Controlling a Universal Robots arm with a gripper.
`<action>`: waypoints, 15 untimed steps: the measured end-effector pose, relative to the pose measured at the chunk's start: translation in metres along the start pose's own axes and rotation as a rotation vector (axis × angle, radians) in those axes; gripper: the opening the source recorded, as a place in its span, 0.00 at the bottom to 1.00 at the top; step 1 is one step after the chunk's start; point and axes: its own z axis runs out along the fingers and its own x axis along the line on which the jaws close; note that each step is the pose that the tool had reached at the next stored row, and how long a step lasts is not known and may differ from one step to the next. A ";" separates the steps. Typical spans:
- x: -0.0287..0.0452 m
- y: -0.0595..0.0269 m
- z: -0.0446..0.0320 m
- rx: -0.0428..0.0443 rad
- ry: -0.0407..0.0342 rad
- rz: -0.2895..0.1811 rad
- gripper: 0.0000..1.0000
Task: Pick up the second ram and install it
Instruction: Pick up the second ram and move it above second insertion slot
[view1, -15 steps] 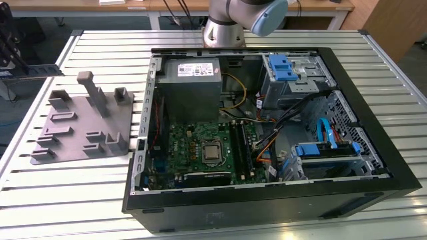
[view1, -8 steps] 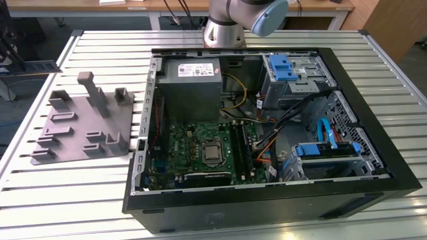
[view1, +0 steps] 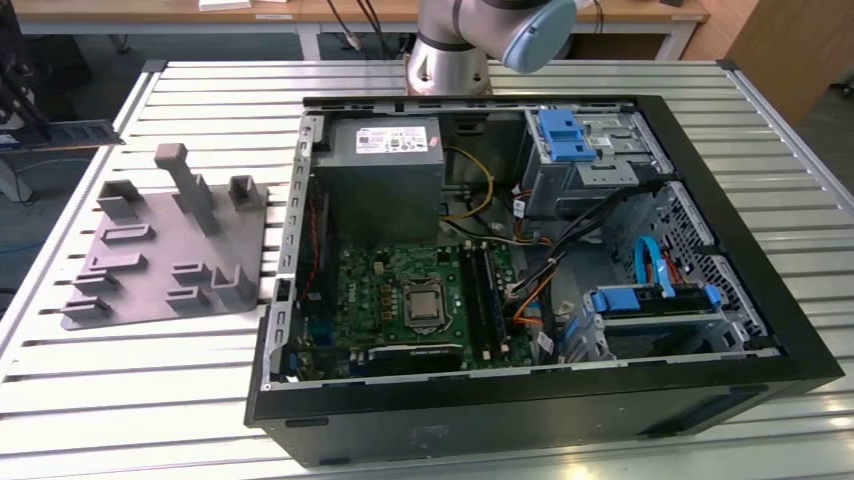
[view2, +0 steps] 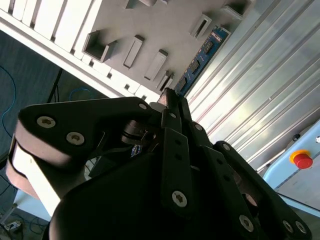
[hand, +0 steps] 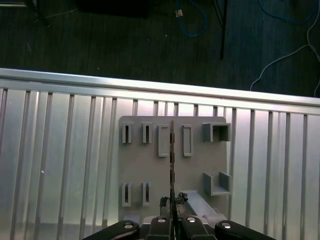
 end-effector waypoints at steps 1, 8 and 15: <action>0.0001 -0.0011 0.0000 0.0000 0.0000 0.000 0.14; 0.0012 -0.0206 -0.0007 -0.0004 -0.0002 0.000 0.14; 0.0024 -0.0428 -0.0017 -0.0013 -0.0003 0.000 0.14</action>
